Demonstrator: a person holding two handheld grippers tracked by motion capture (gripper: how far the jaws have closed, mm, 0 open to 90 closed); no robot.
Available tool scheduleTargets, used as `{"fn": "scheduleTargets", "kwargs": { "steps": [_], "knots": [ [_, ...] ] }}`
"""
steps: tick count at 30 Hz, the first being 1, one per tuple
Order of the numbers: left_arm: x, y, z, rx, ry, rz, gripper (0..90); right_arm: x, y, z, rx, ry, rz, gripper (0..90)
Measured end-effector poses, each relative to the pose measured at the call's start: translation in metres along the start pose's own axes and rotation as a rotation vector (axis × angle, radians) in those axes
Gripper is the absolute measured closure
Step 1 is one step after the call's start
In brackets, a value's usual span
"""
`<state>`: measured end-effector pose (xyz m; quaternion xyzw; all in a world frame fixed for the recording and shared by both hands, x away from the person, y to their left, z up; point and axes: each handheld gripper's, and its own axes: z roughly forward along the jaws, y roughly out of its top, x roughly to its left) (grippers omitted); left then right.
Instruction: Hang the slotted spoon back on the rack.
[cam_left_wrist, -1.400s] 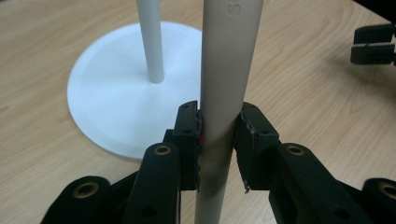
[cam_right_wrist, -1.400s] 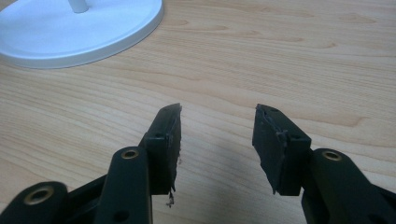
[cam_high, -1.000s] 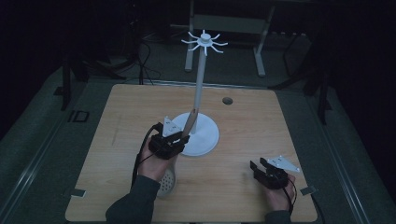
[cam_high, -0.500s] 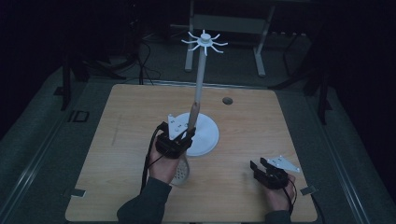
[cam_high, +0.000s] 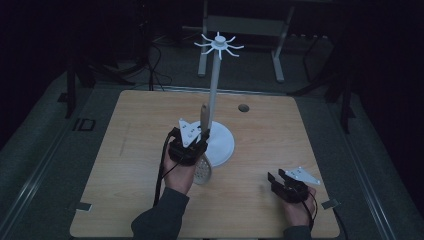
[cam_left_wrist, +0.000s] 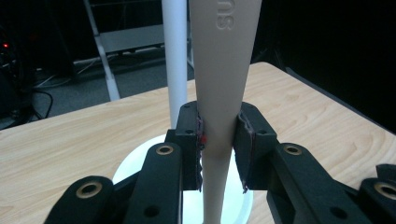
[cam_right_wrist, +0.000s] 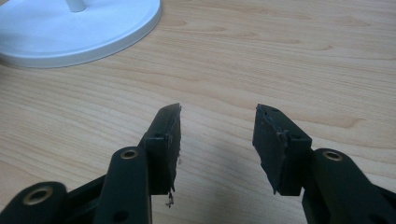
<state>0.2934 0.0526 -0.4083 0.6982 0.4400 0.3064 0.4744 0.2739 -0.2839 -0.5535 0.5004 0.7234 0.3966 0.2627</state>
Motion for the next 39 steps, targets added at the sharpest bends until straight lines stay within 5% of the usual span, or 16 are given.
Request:
{"fn": "scheduleTargets", "kwargs": {
  "steps": [16,39],
  "knots": [
    [-0.010,0.018,0.001,-0.074,0.047,0.015,73.1,-0.001,0.000,-0.001,-0.004,-0.002,0.010,50.4],
    [-0.021,0.040,0.003,-0.114,0.105,0.035,73.0,-0.002,0.000,-0.001,-0.008,-0.007,0.013,50.4]
  ]
}}
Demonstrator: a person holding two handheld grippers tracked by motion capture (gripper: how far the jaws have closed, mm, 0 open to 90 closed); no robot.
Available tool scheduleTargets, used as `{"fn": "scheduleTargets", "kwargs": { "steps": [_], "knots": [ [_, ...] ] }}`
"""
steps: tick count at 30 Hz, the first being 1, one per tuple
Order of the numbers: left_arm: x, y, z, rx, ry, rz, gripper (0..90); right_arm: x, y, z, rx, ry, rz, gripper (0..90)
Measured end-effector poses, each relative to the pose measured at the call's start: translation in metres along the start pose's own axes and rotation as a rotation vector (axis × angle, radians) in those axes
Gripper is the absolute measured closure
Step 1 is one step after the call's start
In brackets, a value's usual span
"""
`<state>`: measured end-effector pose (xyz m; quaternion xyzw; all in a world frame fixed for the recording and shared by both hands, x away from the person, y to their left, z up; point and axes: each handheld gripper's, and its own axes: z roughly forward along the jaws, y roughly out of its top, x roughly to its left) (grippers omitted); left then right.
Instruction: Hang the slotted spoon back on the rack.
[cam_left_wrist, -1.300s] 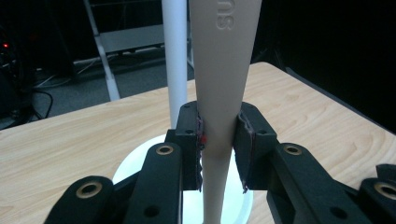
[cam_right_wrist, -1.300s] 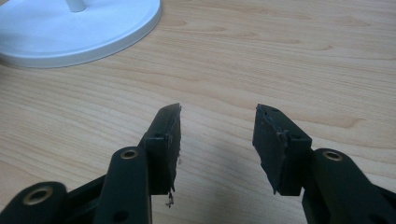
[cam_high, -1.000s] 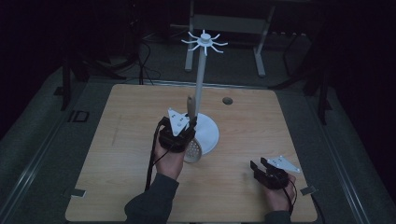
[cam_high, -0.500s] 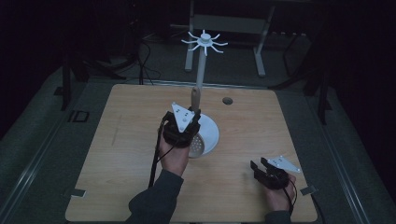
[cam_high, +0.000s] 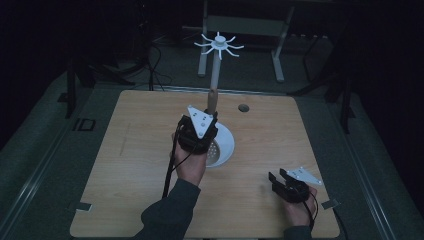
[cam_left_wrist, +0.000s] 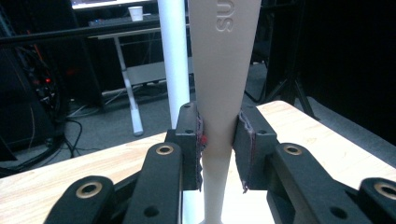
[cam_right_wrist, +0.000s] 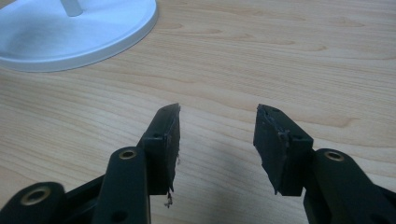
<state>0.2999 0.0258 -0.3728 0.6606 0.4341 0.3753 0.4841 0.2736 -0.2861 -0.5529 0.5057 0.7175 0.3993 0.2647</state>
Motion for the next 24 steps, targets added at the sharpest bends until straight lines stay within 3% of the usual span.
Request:
{"fn": "scheduleTargets", "kwargs": {
  "steps": [24],
  "knots": [
    [-0.011,0.023,0.004,-0.019,0.089,0.019,73.0,0.002,0.000,0.001,0.005,-0.004,-0.008,50.6]
  ]
}}
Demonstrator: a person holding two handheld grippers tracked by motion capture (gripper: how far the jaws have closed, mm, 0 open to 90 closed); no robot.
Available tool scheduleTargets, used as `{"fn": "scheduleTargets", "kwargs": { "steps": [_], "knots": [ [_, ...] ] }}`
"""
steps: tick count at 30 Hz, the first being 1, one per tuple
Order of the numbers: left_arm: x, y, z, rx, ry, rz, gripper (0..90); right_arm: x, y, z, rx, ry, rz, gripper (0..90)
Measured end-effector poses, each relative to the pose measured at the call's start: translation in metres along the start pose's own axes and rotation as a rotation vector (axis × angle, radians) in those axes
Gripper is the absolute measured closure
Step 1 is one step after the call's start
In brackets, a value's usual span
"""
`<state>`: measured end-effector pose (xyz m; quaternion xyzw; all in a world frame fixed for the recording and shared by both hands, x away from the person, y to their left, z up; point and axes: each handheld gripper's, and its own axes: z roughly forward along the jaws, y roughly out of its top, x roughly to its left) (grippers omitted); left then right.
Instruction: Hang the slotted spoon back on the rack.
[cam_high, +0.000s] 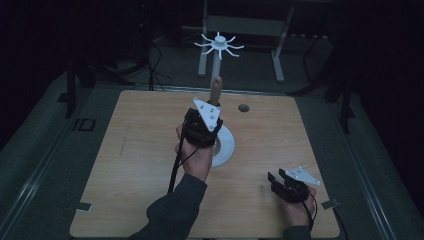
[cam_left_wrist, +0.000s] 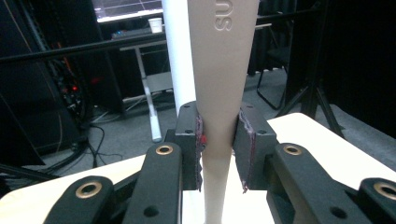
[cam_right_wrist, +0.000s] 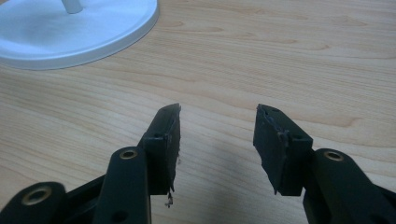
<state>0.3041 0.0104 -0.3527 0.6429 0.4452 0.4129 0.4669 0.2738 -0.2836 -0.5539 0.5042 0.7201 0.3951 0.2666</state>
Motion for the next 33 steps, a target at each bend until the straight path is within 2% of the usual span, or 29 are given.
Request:
{"fn": "scheduleTargets", "kwargs": {
  "steps": [9,13,16,33],
  "knots": [
    [-0.004,0.007,0.002,-0.007,0.047,0.020,72.9,0.000,0.000,0.000,0.001,0.002,0.001,50.6],
    [-0.004,0.009,0.003,-0.007,0.052,0.019,72.9,0.000,0.000,0.001,0.002,0.002,-0.001,50.6],
    [-0.005,0.012,0.005,-0.010,0.072,0.014,72.9,0.000,0.000,0.000,0.002,0.003,0.003,50.6],
    [-0.006,0.023,0.006,-0.031,0.116,-0.012,72.9,0.000,-0.001,0.001,0.003,0.003,0.001,50.5]
  ]
}}
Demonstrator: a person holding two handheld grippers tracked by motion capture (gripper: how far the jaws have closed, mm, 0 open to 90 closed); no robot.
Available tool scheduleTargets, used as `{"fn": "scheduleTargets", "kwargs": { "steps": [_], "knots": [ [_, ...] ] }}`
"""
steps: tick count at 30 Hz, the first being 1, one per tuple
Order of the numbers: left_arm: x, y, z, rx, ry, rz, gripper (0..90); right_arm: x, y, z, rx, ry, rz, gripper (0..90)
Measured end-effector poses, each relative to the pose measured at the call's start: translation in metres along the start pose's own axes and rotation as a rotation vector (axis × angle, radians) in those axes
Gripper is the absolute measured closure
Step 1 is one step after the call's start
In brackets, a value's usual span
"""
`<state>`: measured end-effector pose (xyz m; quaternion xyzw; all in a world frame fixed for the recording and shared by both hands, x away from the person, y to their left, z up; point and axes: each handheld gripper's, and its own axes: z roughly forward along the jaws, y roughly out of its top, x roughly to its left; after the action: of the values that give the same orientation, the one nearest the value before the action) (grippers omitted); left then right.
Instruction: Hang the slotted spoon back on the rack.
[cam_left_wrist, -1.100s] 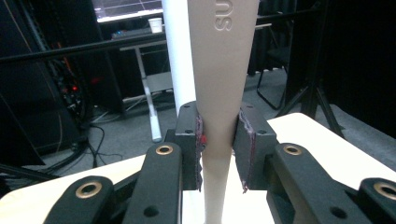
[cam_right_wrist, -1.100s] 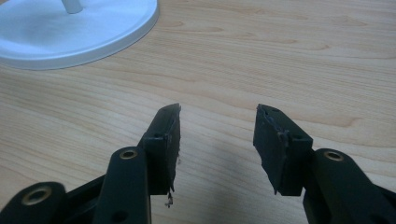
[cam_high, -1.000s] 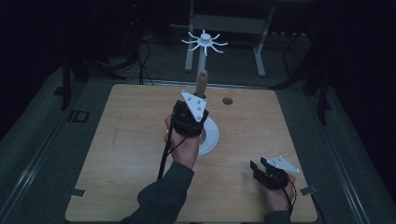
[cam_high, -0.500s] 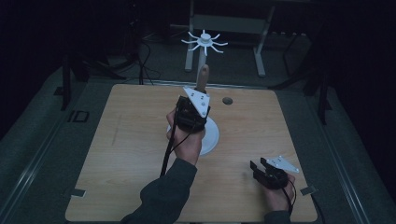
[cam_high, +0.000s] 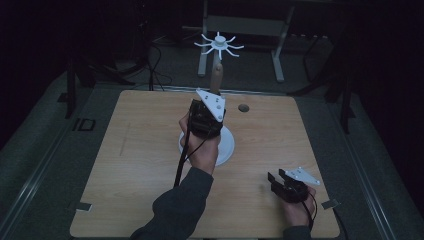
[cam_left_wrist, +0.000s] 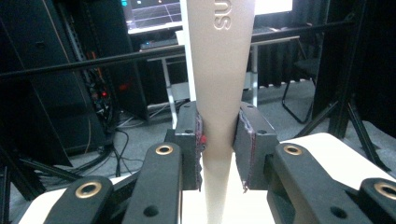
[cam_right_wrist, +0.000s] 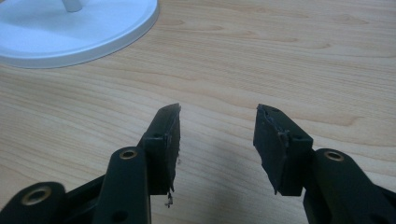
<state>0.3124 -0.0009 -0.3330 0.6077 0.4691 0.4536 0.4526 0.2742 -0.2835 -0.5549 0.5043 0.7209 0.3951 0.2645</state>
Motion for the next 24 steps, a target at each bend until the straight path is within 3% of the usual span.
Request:
{"fn": "scheduleTargets", "kwargs": {
  "steps": [24],
  "knots": [
    [-0.0046,0.0094,0.0061,0.007,0.042,0.017,72.8,0.0000,-0.0001,0.0004,0.004,0.004,-0.006,50.2]
  ]
}}
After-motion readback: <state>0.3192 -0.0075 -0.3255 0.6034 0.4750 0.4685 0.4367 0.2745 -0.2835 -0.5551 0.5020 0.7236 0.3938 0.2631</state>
